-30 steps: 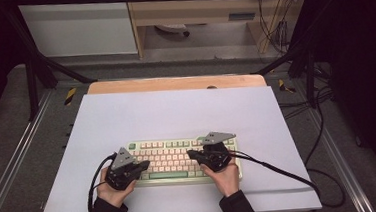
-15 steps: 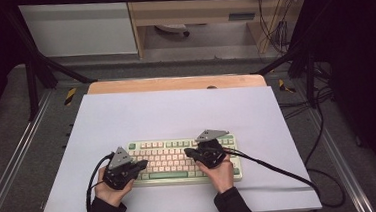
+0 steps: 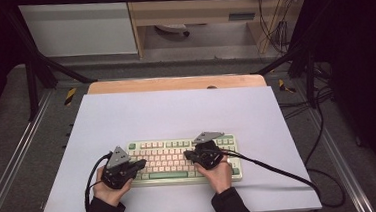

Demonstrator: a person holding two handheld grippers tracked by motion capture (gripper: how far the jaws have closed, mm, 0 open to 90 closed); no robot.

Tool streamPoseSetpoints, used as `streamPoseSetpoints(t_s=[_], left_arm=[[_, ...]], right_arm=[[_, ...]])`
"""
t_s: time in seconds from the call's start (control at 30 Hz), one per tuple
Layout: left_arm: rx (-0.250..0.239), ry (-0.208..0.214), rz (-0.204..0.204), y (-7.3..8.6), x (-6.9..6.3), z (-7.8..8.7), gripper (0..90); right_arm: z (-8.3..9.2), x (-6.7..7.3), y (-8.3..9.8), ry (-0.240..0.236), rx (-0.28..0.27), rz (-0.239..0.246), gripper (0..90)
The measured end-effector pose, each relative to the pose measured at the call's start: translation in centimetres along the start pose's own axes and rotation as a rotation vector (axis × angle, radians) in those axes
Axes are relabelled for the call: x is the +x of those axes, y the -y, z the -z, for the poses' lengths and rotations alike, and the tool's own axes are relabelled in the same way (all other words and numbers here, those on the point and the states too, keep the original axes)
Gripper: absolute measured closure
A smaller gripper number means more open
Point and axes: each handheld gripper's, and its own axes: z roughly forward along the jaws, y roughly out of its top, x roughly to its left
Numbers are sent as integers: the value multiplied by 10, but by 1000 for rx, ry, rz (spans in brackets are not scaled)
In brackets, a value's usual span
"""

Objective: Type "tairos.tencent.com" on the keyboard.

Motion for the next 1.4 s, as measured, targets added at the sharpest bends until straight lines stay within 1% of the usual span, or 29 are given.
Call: streamPoseSetpoints(t_s=[0.1,0.17,0.3,0.37,0.43,0.53,0.67,0.9,1.13,1.4], left_arm=[[0,0,0,0,0,0,900],[1,0,-1,0,0,0,900],[0,0,1,0,0,0,900],[-1,-1,1,0,0,0,900],[0,-1,2,0,1,1,900],[-3,-3,5,0,2,2,900],[-5,-7,9,0,3,3,900],[-5,-10,13,1,6,3,900],[-6,-13,19,2,9,4,900],[-6,-14,21,2,10,4,900]], right_arm=[[-1,0,0,0,-2,-2,900],[-2,0,1,6,11,1,900],[-1,1,2,4,4,5,900],[1,1,1,2,-7,13,900],[6,3,-1,-4,-18,10,900],[12,4,-3,-1,-29,20,900],[20,6,-5,-10,-49,32,900],[26,13,-7,-30,-60,41,900],[23,20,-4,-55,-52,47,900],[13,25,4,-81,-28,43,900]])
